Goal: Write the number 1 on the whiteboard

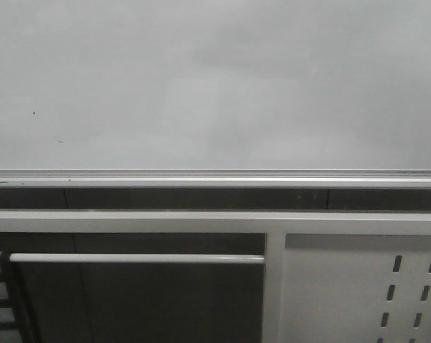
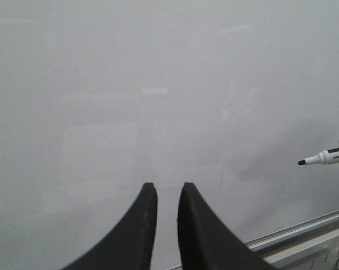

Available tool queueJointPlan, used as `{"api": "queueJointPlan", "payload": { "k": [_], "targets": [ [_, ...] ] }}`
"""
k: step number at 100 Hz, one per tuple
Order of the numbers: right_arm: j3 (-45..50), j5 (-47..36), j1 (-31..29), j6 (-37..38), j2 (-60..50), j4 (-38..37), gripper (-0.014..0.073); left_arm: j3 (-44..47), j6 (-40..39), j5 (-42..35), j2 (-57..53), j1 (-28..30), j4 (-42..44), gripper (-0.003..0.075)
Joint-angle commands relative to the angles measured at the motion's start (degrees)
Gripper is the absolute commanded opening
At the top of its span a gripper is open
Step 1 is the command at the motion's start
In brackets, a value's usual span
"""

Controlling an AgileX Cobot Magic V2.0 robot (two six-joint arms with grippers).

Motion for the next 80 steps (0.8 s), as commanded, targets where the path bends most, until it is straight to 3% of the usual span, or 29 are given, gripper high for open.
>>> {"api": "queueJointPlan", "payload": {
  "k": [1,24,41,63,80],
  "targets": [
    [-1.6,-2.8,0.2,0.1,-0.5,1.7,-0.005,-1.6,-0.5,-0.5,0.5,-0.4,3.2,0.0073],
    [-1.6,-0.4,0.4,0.1,-0.9,2.2,-0.005,-1.6,-0.5,-0.2,0.5,-0.4,3.2,0.0073],
    [-1.6,-3.6,0.4,-0.1,-2.0,2.1,-0.005,-1.6,-0.5,-0.2,0.5,-0.4,3.2,0.0073],
    [-1.6,-6.0,0.4,-0.1,-2.4,-7.5,-0.005,-1.6,-0.5,-0.2,0.5,-0.4,3.2,0.0073],
    [-1.1,-5.0,0.4,-0.1,-2.4,-8.9,-0.005,-1.6,-0.5,-0.2,0.5,-0.4,3.2,0.0073]
  ]
}}
